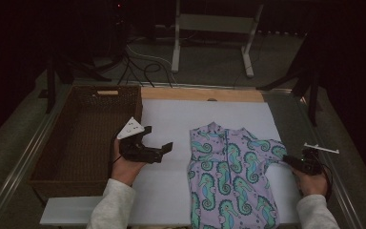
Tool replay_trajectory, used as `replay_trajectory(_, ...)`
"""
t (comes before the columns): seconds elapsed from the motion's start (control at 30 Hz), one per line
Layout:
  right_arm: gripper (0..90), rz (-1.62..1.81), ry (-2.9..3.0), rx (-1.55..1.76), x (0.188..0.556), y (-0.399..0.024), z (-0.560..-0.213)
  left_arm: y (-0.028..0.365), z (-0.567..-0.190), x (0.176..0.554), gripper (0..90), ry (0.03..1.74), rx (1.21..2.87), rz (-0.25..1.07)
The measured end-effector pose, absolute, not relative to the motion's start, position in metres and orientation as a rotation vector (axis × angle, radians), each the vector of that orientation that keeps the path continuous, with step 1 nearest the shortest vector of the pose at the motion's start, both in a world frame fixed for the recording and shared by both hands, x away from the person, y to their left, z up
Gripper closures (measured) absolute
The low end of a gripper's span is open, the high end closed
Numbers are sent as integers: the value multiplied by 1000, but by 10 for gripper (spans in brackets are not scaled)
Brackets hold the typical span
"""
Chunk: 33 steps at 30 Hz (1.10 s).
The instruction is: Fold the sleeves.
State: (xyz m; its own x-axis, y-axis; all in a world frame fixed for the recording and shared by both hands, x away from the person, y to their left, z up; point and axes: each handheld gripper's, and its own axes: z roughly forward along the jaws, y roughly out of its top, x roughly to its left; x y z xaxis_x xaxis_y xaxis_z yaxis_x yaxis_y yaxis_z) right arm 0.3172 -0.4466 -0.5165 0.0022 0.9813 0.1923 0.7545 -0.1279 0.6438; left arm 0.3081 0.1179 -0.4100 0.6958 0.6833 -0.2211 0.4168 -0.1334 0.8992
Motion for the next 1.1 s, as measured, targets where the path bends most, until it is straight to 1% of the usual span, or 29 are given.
replay_trajectory(0.07, 863, 835, 1785, 1906, 316, -445, -515, 118, -410, 308, 0, 879, 1763, 292)
replay_trajectory(0.1, 888, 818, 1785, 1891, 316, -445, -515, 118, -410, 308, 0, 879, 1763, 292)
replay_trajectory(0.23, 894, 803, 1763, 1874, 317, -443, -510, 118, -410, 308, 0, 879, 1761, 291)
replay_trajectory(0.37, 894, 823, 1714, 1822, 317, -437, -498, 118, -410, 308, 0, 878, 1760, 292)
replay_trajectory(0.53, 893, 863, 1730, 1726, 314, -421, -481, 118, -410, 308, 0, 878, 1761, 294)
replay_trajectory(0.93, 893, 966, 1767, 1626, 306, -398, -460, 118, -410, 308, 0, 876, 1763, 296)
replay_trajectory(1.1, 893, 1026, 1810, 1540, 307, -379, -448, 118, -410, 308, 0, 875, 1764, 298)
